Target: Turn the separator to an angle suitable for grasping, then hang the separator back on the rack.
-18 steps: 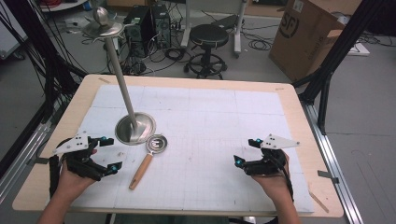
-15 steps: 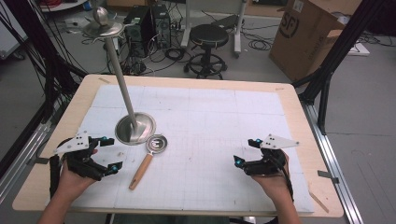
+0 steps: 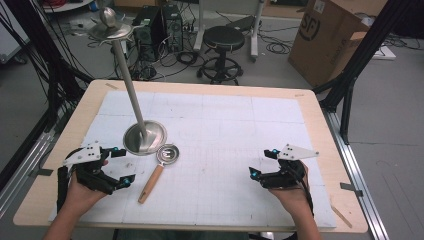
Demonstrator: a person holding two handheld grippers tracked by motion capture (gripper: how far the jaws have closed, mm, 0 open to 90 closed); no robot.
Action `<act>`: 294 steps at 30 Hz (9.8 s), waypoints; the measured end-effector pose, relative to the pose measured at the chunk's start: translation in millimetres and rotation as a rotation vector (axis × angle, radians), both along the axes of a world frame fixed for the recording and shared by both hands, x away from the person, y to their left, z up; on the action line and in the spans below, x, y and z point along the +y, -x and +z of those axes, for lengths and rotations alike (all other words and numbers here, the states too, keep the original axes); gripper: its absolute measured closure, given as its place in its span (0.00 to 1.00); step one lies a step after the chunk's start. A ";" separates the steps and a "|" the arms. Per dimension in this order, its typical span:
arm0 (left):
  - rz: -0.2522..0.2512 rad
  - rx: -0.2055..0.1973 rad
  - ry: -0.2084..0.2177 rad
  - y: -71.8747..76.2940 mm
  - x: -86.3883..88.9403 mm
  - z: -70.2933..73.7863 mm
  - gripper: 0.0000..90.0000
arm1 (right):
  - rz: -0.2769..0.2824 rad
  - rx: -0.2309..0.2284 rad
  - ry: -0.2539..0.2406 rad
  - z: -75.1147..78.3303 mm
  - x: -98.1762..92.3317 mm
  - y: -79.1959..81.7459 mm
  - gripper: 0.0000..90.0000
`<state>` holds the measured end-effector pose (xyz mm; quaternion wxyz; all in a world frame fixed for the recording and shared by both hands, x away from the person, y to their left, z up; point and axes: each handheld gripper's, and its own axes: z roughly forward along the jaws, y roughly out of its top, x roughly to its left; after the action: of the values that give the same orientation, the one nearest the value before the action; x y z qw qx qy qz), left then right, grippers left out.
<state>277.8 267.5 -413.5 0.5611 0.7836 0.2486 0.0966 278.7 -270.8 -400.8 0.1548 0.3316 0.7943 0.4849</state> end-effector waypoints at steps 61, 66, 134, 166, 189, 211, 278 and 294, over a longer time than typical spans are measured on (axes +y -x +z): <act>-0.001 0.158 -0.352 -14.8 -73.2 -30.0 0.56 | 0.011 0.032 0.066 -10.2 3.6 -4.7 0.16; -0.022 0.163 -0.356 -13.7 -72.2 -28.6 0.60 | 0.007 0.036 0.061 -9.9 2.9 -4.0 0.16; -0.074 0.150 -0.431 -12.9 -81.3 -21.2 0.76 | 0.017 0.036 0.071 -10.3 4.8 -3.2 0.16; -0.207 0.153 -0.488 -52.8 -190.1 -19.5 0.76 | 0.044 0.036 0.028 -8.9 11.4 -15.4 0.16; -0.260 0.137 -0.406 -59.6 -223.8 -7.0 0.58 | 0.036 0.037 0.023 -7.7 7.2 -12.1 0.16; -0.041 0.021 -0.157 -24.7 -93.2 18.8 0.19 | 0.016 0.054 0.052 -13.2 -1.7 1.7 0.16; 0.039 0.015 -0.066 -20.8 -38.5 9.5 0.02 | 0.250 0.100 0.329 7.4 90.1 -48.9 0.27; 0.055 0.016 -0.050 -14.5 -25.2 9.2 0.02 | 0.325 0.158 0.420 1.2 109.3 -61.2 0.34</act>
<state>292.4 242.2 -404.3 0.5364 0.7910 0.2721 0.1120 340.0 -161.4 -399.6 0.0779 0.1972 0.9299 0.3005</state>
